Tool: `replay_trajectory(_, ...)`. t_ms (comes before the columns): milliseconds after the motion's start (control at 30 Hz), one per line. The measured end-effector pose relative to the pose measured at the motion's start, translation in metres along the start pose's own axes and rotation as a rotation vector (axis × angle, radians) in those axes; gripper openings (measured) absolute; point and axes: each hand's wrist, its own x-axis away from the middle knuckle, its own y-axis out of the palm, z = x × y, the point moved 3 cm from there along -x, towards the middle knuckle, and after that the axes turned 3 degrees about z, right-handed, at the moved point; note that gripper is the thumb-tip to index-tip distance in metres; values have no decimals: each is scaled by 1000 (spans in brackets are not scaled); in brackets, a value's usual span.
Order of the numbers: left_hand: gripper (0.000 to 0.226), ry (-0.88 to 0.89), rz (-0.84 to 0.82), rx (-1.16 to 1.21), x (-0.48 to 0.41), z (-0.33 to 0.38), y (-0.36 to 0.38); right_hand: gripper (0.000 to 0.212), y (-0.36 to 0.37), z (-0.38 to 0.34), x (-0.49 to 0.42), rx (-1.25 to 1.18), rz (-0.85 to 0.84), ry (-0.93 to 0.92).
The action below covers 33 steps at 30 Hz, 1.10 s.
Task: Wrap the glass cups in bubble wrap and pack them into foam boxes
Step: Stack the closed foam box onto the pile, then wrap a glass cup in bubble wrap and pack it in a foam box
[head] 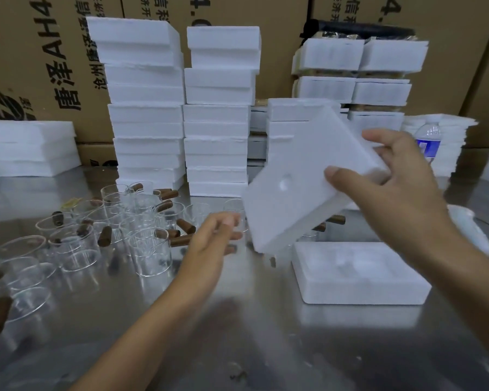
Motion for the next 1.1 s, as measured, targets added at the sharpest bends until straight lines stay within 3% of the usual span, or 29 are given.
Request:
replay_trajectory(133, 26, -14, 163, 86, -7, -6, -25, 69, 44, -14, 20, 63, -216, -149)
replay_trajectory(233, 28, -22, 261, 124, -7, -13, -40, 77, 78, -9, 41, 297, -346, -320)
replay_trajectory(400, 25, 31, 410, 76, -8, -14, -58, 83, 122, 8, 65, 554, -442, -552)
replay_trajectory(633, 23, 105, 497, 10, -9, -11, -68, 81, 162, 36, 66, 817, -720, -549)
replay_trajectory(800, 26, 91, 489, 3, -8, -12, -64, 74, 166, 48, 68, 696, -874, -469)
replay_trajectory(867, 27, 85, 475, 5, -7, -12, -63, 61, 153, 48, 59, 590, -824, -404)
replay_trajectory(967, 27, 81, 452, 8, -5, -12, -62, 38, 117, 61, 21, 497, -599, -216)
replay_trajectory(1100, 29, 95, 431, 0, -5, -13, -59, 6, 53, 104, -34, 646, -324, 3)
